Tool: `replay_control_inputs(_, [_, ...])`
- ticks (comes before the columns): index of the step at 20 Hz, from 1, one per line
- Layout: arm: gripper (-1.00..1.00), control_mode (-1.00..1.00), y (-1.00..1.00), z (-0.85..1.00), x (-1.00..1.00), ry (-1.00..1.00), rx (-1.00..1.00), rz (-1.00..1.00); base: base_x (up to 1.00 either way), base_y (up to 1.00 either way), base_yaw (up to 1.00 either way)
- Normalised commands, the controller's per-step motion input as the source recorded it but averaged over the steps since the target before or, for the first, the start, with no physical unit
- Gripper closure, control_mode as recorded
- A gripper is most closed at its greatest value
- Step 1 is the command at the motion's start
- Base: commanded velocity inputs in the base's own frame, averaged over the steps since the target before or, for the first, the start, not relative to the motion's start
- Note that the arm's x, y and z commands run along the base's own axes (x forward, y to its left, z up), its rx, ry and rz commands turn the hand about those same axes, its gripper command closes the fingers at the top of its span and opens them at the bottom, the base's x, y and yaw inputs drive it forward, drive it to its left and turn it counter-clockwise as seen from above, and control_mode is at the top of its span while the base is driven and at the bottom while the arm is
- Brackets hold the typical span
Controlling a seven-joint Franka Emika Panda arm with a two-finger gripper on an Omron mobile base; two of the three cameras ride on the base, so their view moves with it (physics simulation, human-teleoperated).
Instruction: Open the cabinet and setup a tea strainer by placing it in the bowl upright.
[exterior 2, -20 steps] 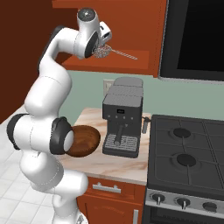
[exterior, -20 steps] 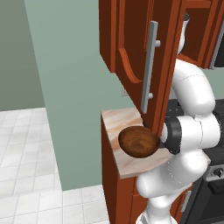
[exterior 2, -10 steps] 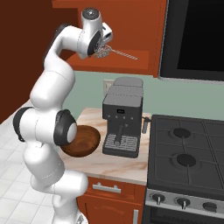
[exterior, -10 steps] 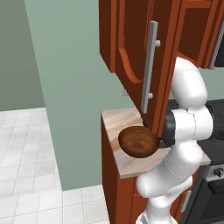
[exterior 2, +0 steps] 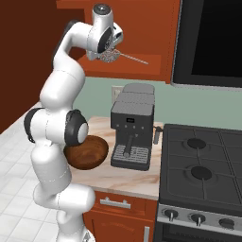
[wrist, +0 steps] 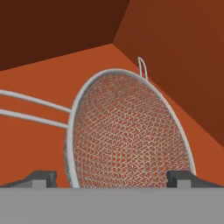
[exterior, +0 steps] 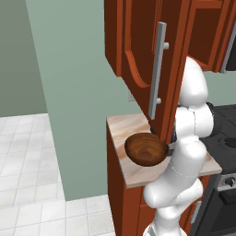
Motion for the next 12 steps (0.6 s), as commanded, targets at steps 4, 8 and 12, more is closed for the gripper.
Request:
replay_control_inputs(4, [-1.00,-1.00,0.00,0.00,0.21,0.00,0.00,0.01,0.00,0.00,0.00])
replay_control_inputs(8, [-1.00,-1.00,0.00,-0.08,0.19,0.03,0.00,0.01,0.00,0.00,0.00])
replay_control_inputs(12, [-1.00,-1.00,0.00,-0.04,0.08,0.00,0.00,0.03,0.00,0.00,0.00])
